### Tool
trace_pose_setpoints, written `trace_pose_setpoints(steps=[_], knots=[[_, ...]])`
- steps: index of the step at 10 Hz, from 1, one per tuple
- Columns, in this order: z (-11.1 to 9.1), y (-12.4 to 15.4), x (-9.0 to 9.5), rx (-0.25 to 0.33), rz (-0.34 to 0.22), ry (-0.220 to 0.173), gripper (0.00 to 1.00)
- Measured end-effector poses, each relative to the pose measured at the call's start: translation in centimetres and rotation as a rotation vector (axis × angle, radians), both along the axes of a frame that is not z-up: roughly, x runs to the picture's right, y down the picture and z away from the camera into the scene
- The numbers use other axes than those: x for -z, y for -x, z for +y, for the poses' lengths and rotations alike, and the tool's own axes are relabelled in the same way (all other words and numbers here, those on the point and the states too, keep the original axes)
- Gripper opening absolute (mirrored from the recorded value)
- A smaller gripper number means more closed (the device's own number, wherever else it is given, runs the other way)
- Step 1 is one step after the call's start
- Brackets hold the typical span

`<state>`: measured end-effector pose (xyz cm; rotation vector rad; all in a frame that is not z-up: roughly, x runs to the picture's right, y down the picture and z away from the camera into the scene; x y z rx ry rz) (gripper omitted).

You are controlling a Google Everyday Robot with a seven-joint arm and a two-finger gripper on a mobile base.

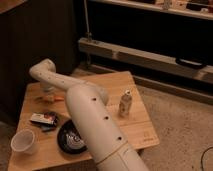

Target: Drag the pepper across the table

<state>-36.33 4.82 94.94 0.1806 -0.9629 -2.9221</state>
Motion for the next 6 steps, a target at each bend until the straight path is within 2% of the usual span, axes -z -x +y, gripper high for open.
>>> trace_pose_setpoints(steps=[6], knots=[[1.4, 3.2, 0.9, 0.081, -0.061, 0.003, 0.31]])
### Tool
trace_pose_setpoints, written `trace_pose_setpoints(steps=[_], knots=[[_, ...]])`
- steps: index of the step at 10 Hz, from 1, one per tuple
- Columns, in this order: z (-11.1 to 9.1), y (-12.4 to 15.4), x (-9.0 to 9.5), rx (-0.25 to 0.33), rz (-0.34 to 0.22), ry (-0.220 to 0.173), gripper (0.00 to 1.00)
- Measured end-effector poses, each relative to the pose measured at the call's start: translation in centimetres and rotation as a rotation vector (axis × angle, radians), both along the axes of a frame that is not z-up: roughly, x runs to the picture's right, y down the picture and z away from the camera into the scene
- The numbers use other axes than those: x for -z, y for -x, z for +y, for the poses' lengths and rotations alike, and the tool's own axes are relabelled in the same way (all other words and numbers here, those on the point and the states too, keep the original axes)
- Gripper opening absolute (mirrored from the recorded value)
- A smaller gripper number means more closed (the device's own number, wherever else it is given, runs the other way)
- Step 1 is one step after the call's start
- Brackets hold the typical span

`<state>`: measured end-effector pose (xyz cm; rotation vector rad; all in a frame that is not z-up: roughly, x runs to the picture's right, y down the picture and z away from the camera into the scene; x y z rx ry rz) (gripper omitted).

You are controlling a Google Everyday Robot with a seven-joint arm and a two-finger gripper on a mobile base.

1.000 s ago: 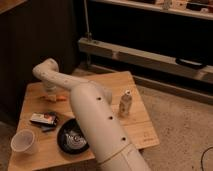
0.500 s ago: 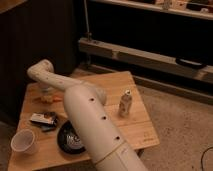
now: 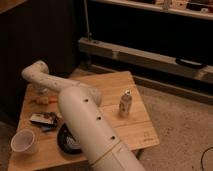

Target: Drag the pepper across the table

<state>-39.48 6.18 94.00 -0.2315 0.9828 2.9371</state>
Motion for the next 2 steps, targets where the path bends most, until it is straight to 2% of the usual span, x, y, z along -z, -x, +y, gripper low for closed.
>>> trace_pose_setpoints(steps=[2], knots=[[0.41, 0.85, 0.42, 0.024, -0.019, -0.001, 0.31]])
